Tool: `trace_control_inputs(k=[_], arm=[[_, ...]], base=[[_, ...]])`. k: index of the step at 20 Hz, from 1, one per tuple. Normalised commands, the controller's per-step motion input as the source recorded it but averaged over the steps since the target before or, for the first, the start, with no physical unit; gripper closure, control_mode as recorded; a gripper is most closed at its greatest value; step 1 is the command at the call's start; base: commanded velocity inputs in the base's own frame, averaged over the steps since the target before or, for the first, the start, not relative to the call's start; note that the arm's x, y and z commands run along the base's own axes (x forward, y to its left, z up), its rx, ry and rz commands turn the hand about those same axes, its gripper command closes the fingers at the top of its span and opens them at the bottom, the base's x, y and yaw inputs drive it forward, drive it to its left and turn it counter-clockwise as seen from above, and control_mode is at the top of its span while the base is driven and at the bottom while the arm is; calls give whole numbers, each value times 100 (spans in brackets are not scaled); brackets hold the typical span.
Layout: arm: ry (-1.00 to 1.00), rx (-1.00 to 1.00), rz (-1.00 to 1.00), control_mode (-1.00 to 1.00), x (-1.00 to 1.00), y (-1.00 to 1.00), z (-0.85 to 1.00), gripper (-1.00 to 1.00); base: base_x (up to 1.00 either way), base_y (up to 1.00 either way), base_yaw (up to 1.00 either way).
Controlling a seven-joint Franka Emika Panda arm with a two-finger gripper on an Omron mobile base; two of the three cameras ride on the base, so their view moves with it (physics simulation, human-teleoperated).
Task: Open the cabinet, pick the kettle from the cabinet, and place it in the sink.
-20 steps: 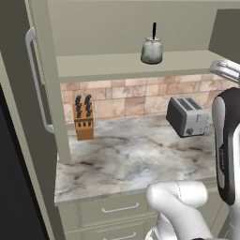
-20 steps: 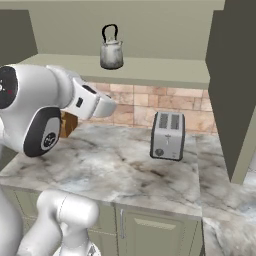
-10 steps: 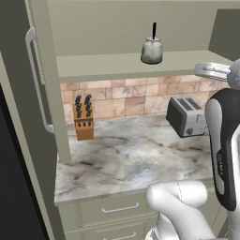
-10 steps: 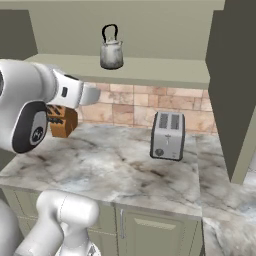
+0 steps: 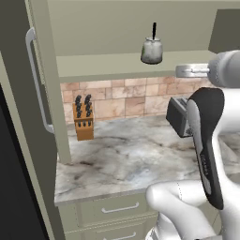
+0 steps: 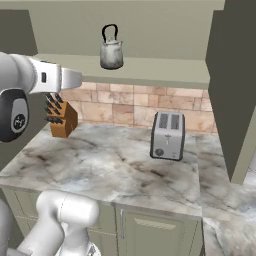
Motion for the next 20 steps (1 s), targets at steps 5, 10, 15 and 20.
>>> trace_control_inputs(k=[5,10,15,20], arm=[[5,-14,0,-100,17,23,15,-100],[5,-4,0,-100,22,9,12,-100],[1,3,0,-100,24,0,1,-100],[-4,1,0,-100,26,6,0,-100]], base=[[0,0,0],[0,0,0],[0,0,0],[0,0,0]])
